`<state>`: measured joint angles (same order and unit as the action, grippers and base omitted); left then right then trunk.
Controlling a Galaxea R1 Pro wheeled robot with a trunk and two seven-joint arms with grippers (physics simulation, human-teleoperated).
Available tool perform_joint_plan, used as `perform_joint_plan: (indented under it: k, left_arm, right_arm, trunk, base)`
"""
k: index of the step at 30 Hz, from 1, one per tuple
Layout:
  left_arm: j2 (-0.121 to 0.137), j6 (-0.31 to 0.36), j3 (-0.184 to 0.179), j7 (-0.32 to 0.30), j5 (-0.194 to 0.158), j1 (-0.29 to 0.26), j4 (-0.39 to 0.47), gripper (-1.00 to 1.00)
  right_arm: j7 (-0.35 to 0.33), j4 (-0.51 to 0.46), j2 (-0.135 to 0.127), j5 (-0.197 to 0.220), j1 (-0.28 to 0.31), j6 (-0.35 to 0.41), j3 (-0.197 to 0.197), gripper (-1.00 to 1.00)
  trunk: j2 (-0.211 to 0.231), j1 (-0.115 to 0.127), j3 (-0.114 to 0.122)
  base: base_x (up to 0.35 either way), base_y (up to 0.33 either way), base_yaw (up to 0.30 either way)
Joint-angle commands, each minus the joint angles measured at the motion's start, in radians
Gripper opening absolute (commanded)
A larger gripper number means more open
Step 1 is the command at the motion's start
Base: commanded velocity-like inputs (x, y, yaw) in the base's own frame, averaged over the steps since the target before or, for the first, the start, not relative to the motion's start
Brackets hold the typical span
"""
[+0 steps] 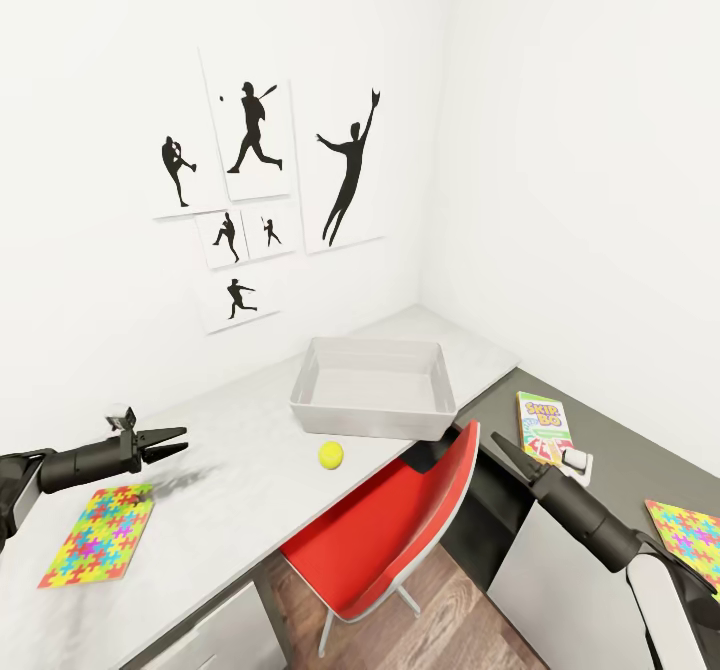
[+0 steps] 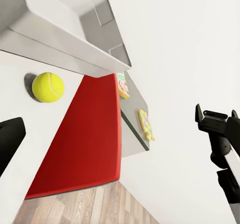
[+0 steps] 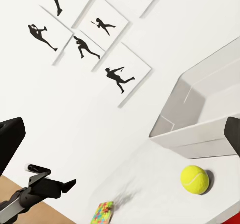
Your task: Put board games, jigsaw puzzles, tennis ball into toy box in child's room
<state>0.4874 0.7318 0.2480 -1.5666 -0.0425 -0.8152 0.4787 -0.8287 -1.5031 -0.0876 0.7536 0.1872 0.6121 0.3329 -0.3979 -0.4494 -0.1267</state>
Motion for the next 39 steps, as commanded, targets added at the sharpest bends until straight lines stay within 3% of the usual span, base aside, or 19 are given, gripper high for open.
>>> perform_joint_plan:
  k: [1,39]
  left_arm:
    - [0.000,0.010,0.000,-0.004,0.001,-0.001,0.000,1.00]
    - [-0.003,0.004,0.000,-0.004,0.001,-0.001,0.000,1.00]
  right_arm:
    - [0.000,0.000,0.000,0.006,0.001,0.007,0.001,1.00]
    - [0.006,0.003,0.000,0.006,0.001,0.006,0.001,1.00]
  trunk:
    - [-0.002,-0.001,-0.002]
    - [-0.002,-0.001,0.023]
  base:
    - [-0.028,0.006,-0.024]
    - [-0.219,0.032,-0.242]
